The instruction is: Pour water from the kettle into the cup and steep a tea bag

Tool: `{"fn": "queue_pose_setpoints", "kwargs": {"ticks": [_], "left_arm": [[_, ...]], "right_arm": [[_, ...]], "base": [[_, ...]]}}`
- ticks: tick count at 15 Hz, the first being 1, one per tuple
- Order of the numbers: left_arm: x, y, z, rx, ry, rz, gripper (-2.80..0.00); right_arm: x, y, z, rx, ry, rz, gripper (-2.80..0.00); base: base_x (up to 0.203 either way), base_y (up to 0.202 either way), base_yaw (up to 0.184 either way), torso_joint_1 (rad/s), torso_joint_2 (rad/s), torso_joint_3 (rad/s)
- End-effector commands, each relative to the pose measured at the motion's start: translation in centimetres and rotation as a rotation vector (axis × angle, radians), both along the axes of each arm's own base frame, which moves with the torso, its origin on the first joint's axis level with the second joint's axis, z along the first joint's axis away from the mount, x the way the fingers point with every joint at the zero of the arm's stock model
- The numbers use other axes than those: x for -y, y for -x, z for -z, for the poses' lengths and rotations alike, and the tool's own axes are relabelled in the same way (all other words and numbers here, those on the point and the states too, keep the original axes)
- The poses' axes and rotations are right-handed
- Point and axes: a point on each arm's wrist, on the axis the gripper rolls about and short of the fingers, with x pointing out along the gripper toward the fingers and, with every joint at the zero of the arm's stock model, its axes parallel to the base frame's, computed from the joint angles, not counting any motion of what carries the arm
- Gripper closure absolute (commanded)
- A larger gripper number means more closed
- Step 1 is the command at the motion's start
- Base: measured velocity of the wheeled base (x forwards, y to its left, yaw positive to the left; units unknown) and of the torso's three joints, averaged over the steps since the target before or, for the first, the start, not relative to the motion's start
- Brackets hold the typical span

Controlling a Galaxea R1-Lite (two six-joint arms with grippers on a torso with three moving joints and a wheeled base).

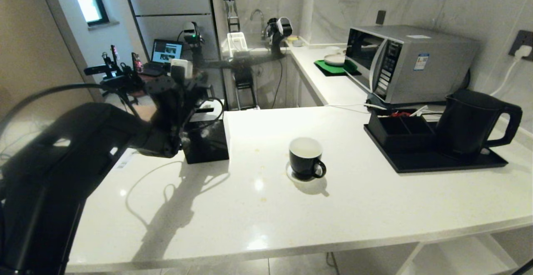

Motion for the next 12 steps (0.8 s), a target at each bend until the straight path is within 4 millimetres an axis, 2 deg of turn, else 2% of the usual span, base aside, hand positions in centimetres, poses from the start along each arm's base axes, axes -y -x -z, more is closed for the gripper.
{"fn": "queue_pose_setpoints", "kwargs": {"ticks": [1,4,10,12], "left_arm": [[0.4,-0.1,0.5,-0.003,-0.003,0.023,0.00],[0.6,0.0,0.2,0.003,-0.007,0.043,0.00],[-0.2,0.7,-2.3,0.051,0.004,0.020,0.00],[-0.4,0.8,-2.6,0.057,0.004,0.015,0.00]], "right_arm": [[0.0,0.0,0.0,-0.001,0.001,-0.001,0.00],[0.0,0.0,0.0,-0.002,0.001,-0.001,0.00],[0.0,0.0,0.0,-0.001,0.001,-0.001,0.00],[0.0,0.0,0.0,-0.002,0.001,-0.001,0.00]], "base": [[0.000,0.000,0.000,0.000,0.00,0.000],[0.000,0.000,0.000,0.000,0.00,0.000],[0.000,0.000,0.000,0.000,0.00,0.000],[0.000,0.000,0.000,0.000,0.00,0.000]]}}
